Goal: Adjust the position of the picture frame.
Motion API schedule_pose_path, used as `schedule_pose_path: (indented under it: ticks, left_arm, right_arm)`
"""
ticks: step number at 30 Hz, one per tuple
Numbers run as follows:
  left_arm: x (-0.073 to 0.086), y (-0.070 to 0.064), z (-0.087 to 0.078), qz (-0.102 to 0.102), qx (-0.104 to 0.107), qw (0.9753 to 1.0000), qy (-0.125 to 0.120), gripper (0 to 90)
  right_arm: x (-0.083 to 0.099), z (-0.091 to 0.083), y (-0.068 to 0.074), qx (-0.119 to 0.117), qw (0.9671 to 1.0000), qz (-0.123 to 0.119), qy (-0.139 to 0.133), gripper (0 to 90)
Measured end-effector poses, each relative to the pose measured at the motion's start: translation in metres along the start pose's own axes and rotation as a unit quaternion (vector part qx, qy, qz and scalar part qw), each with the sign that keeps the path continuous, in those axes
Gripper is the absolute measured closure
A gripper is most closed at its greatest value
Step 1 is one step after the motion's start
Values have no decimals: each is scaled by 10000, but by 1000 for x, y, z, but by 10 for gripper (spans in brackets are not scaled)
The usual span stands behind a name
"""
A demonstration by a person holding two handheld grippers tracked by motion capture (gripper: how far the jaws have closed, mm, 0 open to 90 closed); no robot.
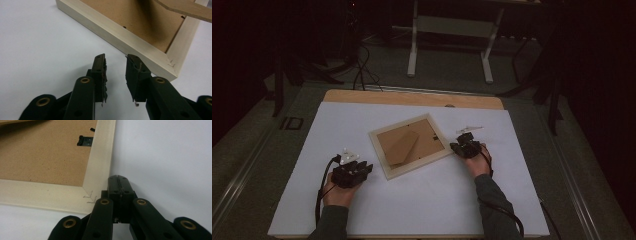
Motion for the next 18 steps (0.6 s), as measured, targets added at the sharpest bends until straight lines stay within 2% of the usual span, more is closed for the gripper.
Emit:
schedule_pose_path:
  ticks: [8,13,18]
  left_arm:
    - [0,0,2,-29,-62,10000,69,758]
    - [2,-1,6,45,-138,9998,167,869]
    - [2,0,9,-40,-229,9996,183,899]
  right_arm:
    - [4,-1,7,-33,10000,16,-7,900]
    - [6,-2,13,-51,10000,1,-9,900]
    - [10,-3,18,-71,10000,-25,-33,900]
Point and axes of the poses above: each handheld gripper's, and its own axes: z roughly forward along the jaws, x roughly out of its underside, y roughly to its left, the point moved 3 cm from there along z, roughly forward along the jaws, and after that the axes turned 11 degrees about -x, right-handed, at the moved point
